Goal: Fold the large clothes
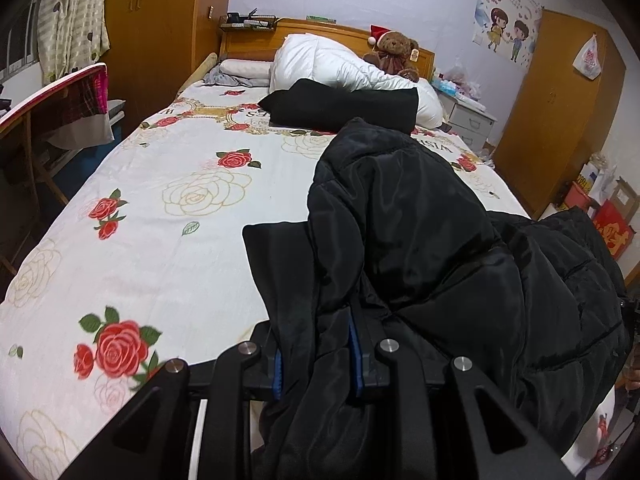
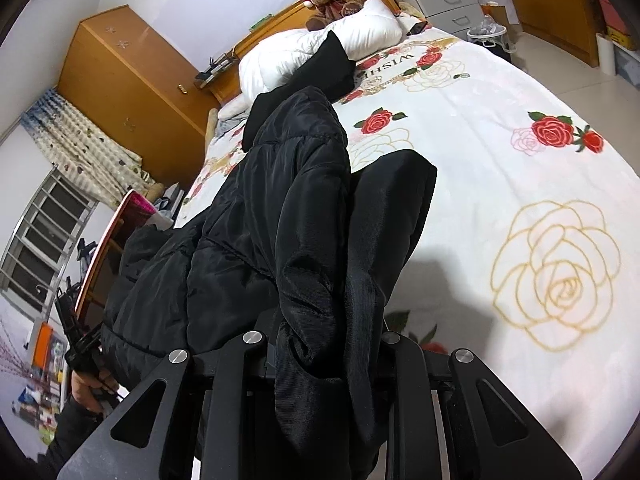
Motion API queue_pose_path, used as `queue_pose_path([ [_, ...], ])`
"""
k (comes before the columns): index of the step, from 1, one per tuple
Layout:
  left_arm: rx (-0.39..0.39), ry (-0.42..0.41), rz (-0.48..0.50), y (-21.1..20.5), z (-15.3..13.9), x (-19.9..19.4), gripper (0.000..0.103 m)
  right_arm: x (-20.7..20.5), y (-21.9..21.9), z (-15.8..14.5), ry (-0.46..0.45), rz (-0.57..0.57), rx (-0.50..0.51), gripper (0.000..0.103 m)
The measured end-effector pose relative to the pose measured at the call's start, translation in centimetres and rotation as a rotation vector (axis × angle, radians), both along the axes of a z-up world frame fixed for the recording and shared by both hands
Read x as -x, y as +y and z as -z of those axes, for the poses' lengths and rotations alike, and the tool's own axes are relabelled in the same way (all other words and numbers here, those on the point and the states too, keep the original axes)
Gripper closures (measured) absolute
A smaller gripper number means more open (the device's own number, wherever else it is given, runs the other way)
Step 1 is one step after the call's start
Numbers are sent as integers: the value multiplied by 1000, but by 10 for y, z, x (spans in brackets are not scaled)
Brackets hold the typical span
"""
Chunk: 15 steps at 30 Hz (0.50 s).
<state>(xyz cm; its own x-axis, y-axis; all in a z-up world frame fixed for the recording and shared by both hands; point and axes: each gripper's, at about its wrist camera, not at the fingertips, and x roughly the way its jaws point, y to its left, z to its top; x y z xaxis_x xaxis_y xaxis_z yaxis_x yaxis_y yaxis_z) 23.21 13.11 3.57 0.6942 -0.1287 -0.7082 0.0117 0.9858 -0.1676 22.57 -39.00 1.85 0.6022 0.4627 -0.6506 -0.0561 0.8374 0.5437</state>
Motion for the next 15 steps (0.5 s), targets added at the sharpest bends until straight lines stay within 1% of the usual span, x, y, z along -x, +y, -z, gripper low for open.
queue_pose_path([
  [4, 6, 3, 1, 2, -1, 22, 77, 20, -1, 1, 5, 1, -10, 80],
  [7, 12, 11, -3, 3, 3, 37, 77, 29, 0, 6, 13, 0, -14, 80],
  [11, 14, 34, -5, 2, 15, 48, 77, 38, -2, 16, 33, -2, -23, 80],
  [15, 14, 70, -5, 1, 37, 59, 77, 40, -4, 36, 69, -1, -27, 80],
])
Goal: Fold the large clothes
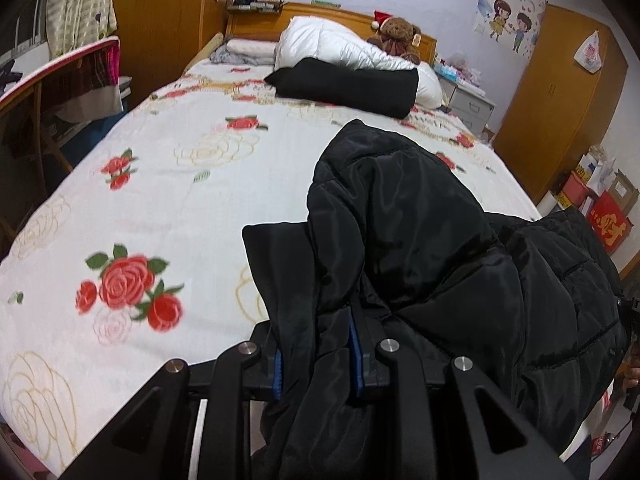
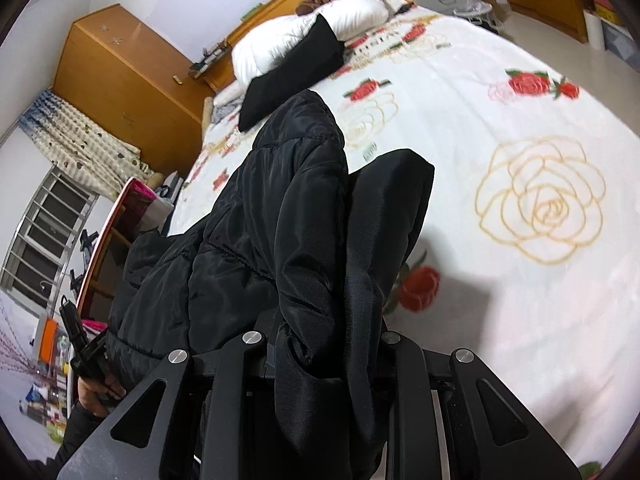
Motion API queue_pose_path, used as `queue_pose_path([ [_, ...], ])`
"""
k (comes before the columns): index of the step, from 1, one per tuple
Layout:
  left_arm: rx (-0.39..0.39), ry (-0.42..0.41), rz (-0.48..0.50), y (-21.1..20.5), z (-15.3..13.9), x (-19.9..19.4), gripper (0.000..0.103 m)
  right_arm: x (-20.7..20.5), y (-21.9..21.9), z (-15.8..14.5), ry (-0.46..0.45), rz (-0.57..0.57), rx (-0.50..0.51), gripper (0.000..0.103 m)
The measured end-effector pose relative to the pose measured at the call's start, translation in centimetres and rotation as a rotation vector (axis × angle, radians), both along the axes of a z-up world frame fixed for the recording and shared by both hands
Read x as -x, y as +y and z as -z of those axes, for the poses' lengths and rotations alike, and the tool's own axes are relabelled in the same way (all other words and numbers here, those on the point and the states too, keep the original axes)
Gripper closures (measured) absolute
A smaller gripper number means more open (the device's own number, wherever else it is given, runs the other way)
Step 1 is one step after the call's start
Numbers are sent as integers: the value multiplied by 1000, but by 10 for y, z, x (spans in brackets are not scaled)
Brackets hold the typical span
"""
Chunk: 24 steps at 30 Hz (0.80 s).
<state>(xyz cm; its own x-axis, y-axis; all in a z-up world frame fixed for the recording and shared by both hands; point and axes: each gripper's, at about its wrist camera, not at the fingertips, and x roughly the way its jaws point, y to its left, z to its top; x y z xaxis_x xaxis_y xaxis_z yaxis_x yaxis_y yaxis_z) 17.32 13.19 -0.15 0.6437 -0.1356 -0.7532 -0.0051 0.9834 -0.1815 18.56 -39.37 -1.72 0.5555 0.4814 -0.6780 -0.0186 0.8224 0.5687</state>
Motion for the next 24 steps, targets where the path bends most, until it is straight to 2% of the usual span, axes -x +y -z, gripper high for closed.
queue_pose_path([
  [5, -10, 37, -1, 1, 30, 3, 77, -4, 0, 26, 49, 8, 4, 79],
  [9, 18, 56, -18, 9, 47, 6, 76, -4, -6, 46, 88, 15, 10, 77],
  [11, 37, 75, -30, 12, 59, 11, 75, -2, -9, 55, 112, 25, 2, 74],
  [14, 65, 94, -50, 17, 71, 19, 71, 3, -14, 63, 131, 44, -23, 62],
  [16, 71, 103, -71, 20, 73, 22, 64, 4, -16, 63, 145, 59, -12, 49],
  [17, 73, 112, -82, 22, 73, 23, 62, 5, -18, 61, 151, 67, -1, 47],
  [19, 66, 118, -94, 24, 69, 25, 59, 6, -17, 55, 155, 73, 10, 45],
  [24, 4, 84, -97, 26, 45, 39, 59, 15, -14, 24, 119, 96, 107, 44],
])
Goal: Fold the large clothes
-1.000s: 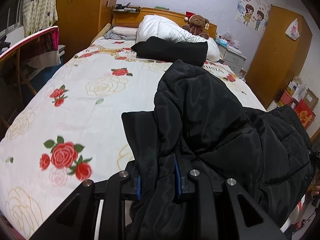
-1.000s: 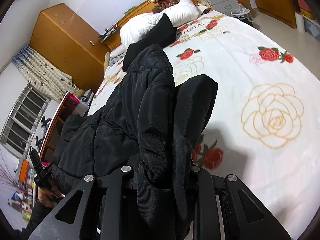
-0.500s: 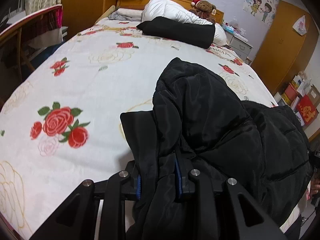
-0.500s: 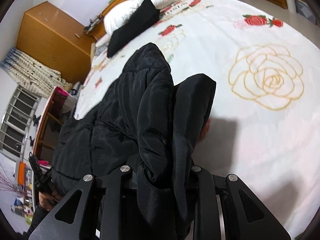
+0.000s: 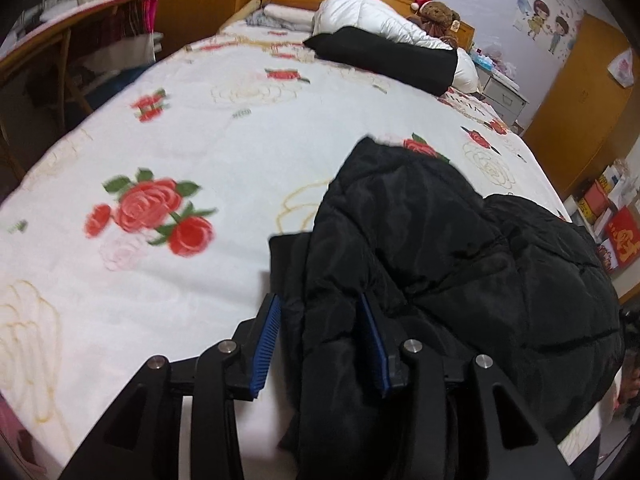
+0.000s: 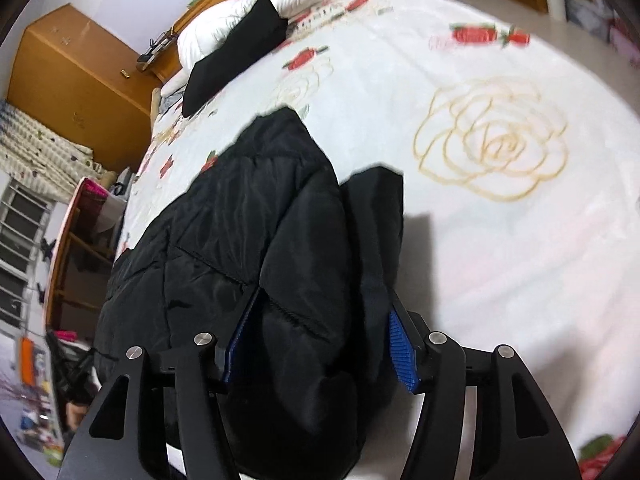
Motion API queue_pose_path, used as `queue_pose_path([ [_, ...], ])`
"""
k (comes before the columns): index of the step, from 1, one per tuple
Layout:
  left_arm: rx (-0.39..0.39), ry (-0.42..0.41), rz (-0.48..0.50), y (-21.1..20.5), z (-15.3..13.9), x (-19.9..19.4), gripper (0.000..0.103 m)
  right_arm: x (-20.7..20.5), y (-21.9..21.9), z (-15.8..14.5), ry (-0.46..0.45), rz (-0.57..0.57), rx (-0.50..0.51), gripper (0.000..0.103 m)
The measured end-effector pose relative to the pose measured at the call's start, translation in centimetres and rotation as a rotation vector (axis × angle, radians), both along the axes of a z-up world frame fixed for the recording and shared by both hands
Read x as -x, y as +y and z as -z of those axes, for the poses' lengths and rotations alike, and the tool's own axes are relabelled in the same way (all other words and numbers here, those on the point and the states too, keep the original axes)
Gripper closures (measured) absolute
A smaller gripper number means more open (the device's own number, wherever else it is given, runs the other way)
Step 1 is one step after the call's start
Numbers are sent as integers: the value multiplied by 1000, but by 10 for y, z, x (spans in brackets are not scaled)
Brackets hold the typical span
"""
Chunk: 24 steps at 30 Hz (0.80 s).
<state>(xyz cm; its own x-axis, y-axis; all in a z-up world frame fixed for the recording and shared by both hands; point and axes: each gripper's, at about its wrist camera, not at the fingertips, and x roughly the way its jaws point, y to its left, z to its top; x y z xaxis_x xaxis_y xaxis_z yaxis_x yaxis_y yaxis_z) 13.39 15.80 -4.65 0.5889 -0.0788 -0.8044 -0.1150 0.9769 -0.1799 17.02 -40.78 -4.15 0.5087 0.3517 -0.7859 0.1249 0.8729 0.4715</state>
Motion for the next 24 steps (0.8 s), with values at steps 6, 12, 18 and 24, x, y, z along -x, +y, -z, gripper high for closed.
queue_pose_path([
  [6, -49, -68, 23, -6, -37, 7, 60, 16, 10, -42, -116, 31, 170, 44],
  [12, -45, -147, 109, -51, -66, -16, 60, 3, 40, -53, -189, -35, 190, 44],
  [18, -64, -45, 138, -73, -21, -33, 60, -8, 64, -23, -149, -103, 219, 44],
  [24, -60, -47, 127, -67, 7, 2, 60, 5, 65, 2, -132, -135, 246, 44],
])
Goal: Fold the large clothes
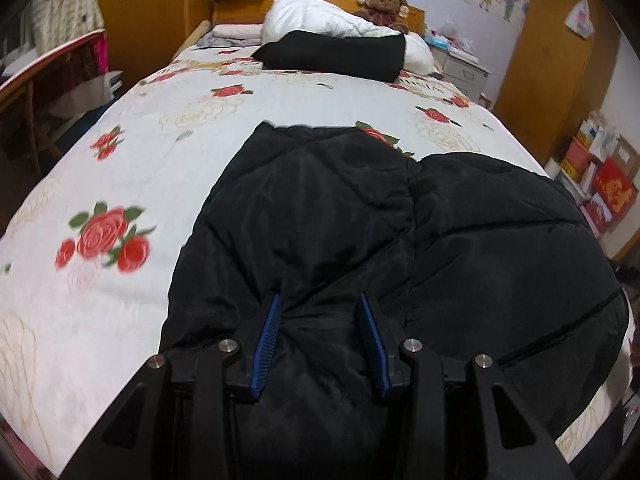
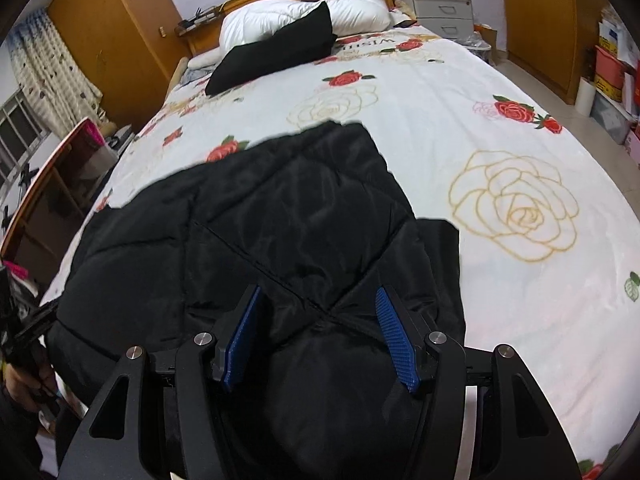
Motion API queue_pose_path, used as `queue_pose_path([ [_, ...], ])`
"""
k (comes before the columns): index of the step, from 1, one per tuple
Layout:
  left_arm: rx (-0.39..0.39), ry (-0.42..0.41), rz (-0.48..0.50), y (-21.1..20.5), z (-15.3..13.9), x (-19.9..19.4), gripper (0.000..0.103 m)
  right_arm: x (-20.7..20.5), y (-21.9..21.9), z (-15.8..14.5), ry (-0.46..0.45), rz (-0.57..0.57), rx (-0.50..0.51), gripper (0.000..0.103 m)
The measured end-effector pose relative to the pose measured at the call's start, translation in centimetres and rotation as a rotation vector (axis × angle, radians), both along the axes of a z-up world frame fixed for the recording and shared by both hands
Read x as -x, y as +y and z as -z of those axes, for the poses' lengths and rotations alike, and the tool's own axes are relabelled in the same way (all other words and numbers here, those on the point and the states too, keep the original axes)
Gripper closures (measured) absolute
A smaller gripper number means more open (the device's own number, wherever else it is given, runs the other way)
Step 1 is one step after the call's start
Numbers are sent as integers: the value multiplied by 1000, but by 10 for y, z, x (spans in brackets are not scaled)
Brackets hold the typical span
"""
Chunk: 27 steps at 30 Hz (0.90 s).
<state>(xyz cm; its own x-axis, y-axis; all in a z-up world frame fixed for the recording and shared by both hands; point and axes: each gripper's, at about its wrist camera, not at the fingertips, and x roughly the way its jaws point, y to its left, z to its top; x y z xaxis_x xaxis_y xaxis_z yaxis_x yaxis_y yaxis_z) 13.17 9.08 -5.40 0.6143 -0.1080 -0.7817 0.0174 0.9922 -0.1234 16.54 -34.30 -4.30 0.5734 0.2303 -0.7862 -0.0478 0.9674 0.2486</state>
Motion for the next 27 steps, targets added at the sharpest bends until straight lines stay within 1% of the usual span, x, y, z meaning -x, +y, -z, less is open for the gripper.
queue_pose_path([
  [3, -22, -11, -22, -3, 3, 8, 60, 3, 8, 2, -15, -14, 51, 44],
  [10, -13, -13, -54, 1, 5, 21, 60, 4, 4, -3, -13, -9, 46, 44],
  [12, -8, -1, -63, 2, -1, 21, 60, 5, 3, -9, -13, 8, 42, 44],
  [15, 15, -6, -68, 5, -18, 17, 61, 5, 0, -26, -62, 35, 28, 44],
  [17, 40, -36, -75, 8, -33, 8, 61, -1, 0, -35, -84, 38, 12, 44],
  [19, 56, -69, -80, 10, -48, -7, 61, -15, 2, -39, -88, 33, 17, 44],
  [22, 44, -97, -90, 8, -58, -40, 61, -37, 7, -35, -71, 37, 36, 44],
  [24, 38, -87, -97, 9, -53, -65, 61, -50, 7, -29, -52, 48, 33, 44],
  [27, 3, -33, -116, 15, -28, -90, 61, -70, 6, -13, 0, 59, 50, 44],
])
